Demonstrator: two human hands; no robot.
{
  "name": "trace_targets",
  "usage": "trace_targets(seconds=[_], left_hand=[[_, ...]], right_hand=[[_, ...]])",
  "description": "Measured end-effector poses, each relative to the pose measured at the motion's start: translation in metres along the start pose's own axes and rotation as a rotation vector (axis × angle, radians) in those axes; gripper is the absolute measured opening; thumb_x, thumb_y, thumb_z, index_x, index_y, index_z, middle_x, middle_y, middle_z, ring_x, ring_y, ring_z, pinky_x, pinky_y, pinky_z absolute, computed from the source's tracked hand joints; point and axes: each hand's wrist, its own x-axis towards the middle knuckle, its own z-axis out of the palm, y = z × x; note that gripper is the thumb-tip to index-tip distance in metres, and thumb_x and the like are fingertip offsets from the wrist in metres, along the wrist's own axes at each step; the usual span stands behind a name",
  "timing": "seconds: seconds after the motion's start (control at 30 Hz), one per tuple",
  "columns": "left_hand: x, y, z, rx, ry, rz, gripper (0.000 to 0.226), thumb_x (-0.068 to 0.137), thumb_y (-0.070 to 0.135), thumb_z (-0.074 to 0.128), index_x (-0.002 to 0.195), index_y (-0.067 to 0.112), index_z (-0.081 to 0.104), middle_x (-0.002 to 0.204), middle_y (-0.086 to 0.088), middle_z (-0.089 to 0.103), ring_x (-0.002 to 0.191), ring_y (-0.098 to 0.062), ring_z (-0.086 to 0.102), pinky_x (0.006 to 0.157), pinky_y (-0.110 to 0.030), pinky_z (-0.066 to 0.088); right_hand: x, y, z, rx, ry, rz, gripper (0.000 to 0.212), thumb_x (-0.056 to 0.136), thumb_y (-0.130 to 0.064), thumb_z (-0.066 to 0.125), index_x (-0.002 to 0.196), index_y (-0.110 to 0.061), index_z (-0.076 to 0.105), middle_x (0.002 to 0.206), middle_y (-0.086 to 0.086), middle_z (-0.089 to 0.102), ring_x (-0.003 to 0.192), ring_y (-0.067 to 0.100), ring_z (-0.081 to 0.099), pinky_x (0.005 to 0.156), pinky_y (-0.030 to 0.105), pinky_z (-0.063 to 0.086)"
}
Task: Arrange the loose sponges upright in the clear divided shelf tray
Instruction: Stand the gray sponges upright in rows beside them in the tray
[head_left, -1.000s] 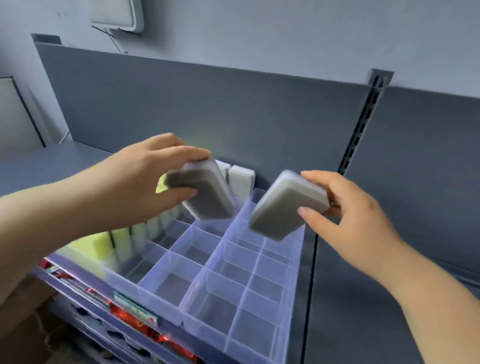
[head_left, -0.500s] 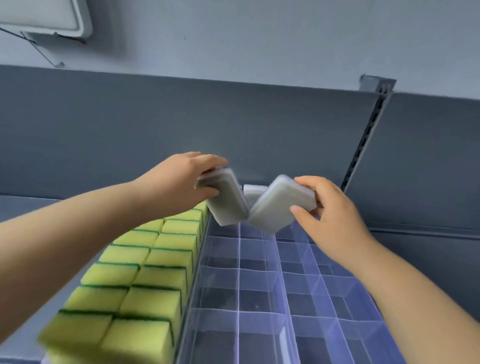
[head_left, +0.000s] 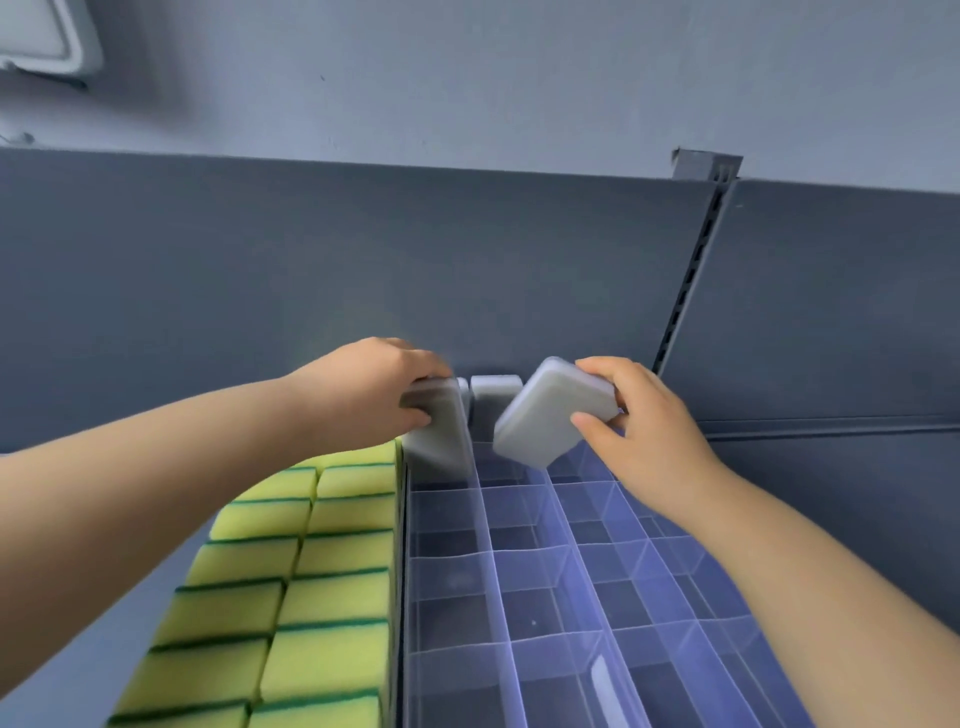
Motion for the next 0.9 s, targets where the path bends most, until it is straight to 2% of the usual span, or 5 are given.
trace_targets(seconds=[0.2, 0.43, 0.57, 0.73, 0.9], left_hand=[[0.004, 0.002, 0.01, 0.055, -0.079, -0.005, 0.045, 0.084, 0.031, 0.06, 0.127, 0.033, 0.05, 0.111, 0.005, 0.055, 0.103, -0.017, 0.05, 0.084, -0.027, 0.042], [0.007, 0.007, 0.023, 0.107, -0.183, 0.027, 0.041, 0.084, 0.033, 0.062, 0.123, 0.025, 0.053, 0.12, 0.003, 0.043, 0.106, -0.023, 0.052, 0.086, -0.034, 0.045], [0.01, 0.009, 0.028, 0.164, -0.207, 0.014, 0.037, 0.085, 0.035, 0.062, 0.118, 0.022, 0.054, 0.115, 0.001, 0.046, 0.106, -0.024, 0.051, 0.084, -0.034, 0.046], [0.012, 0.008, 0.028, 0.152, -0.2, 0.004, 0.037, 0.083, 0.036, 0.064, 0.116, 0.022, 0.055, 0.111, 0.001, 0.047, 0.103, -0.024, 0.052, 0.082, -0.034, 0.046], [0.011, 0.007, 0.03, 0.151, -0.195, 0.003, 0.035, 0.083, 0.036, 0.064, 0.114, 0.022, 0.055, 0.111, 0.002, 0.047, 0.101, -0.024, 0.052, 0.08, -0.033, 0.046]], right_hand=[[0.004, 0.0, 0.008, -0.002, -0.006, -0.002, 0.039, 0.086, -0.013, 0.059, 0.12, -0.029, 0.049, 0.116, -0.012, 0.048, 0.094, 0.007, 0.052, 0.077, 0.011, 0.041], [0.012, -0.006, 0.014, -0.041, -0.065, -0.019, 0.041, 0.087, -0.016, 0.058, 0.124, -0.03, 0.047, 0.117, -0.014, 0.045, 0.093, 0.015, 0.055, 0.088, 0.029, 0.046], [0.015, -0.005, 0.016, -0.091, -0.123, -0.05, 0.042, 0.088, -0.016, 0.056, 0.127, -0.03, 0.045, 0.119, -0.017, 0.042, 0.092, 0.016, 0.055, 0.088, 0.028, 0.045], [0.018, -0.004, 0.02, -0.163, -0.168, -0.056, 0.041, 0.09, -0.019, 0.053, 0.128, -0.032, 0.043, 0.118, -0.023, 0.039, 0.084, 0.008, 0.052, 0.086, 0.024, 0.039], [0.021, -0.005, 0.026, -0.219, -0.239, -0.077, 0.042, 0.09, -0.018, 0.052, 0.13, -0.03, 0.042, 0.128, -0.017, 0.04, 0.092, 0.013, 0.055, 0.088, 0.024, 0.039]])
